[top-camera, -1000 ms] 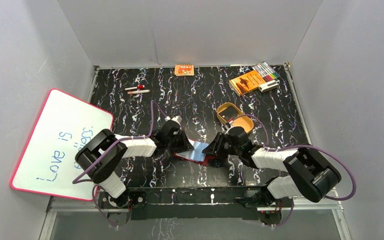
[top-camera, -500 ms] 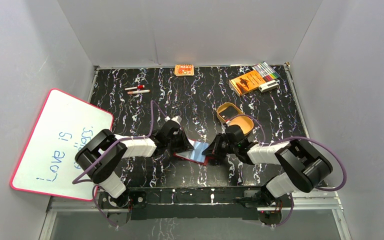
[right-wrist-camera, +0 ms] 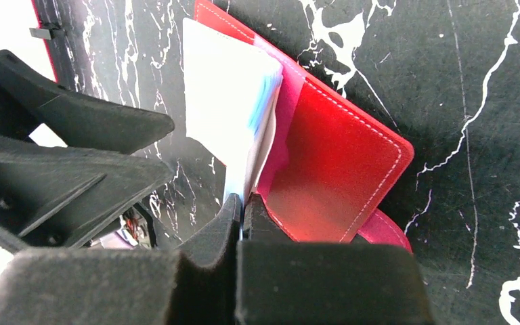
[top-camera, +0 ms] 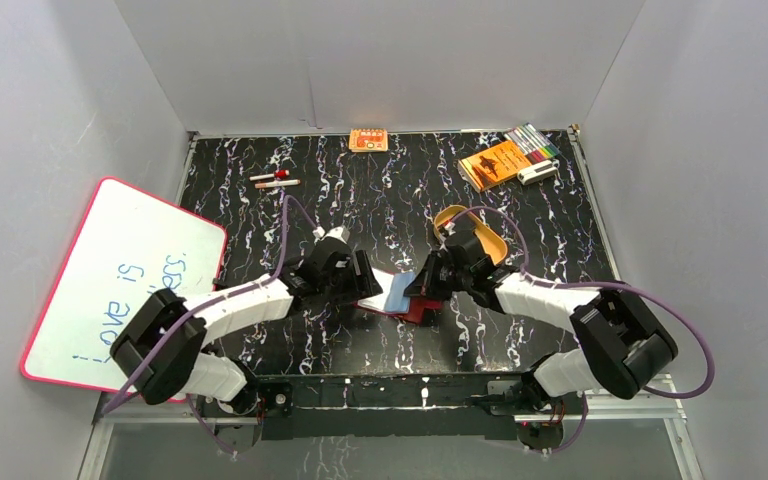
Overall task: Put the credit cards into the card holder
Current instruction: Open the card holder at the center of the board.
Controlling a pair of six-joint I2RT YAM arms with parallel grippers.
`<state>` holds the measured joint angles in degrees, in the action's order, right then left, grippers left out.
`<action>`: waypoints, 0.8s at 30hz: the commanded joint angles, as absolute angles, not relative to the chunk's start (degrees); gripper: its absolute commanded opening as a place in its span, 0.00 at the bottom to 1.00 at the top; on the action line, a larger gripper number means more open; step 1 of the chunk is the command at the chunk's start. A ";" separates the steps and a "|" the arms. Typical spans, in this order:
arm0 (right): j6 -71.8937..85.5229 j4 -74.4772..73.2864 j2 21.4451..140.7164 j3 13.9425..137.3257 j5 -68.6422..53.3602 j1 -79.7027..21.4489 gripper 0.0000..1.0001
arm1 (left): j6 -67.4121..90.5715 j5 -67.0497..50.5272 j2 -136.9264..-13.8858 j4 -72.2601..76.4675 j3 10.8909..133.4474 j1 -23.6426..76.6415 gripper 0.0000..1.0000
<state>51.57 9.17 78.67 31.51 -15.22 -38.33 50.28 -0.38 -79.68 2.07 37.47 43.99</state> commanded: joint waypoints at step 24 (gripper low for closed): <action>49.36 -2.95 87.68 48.43 -19.66 -44.45 0.00 | 49.64 -15.12 -74.01 14.61 35.11 43.95 0.58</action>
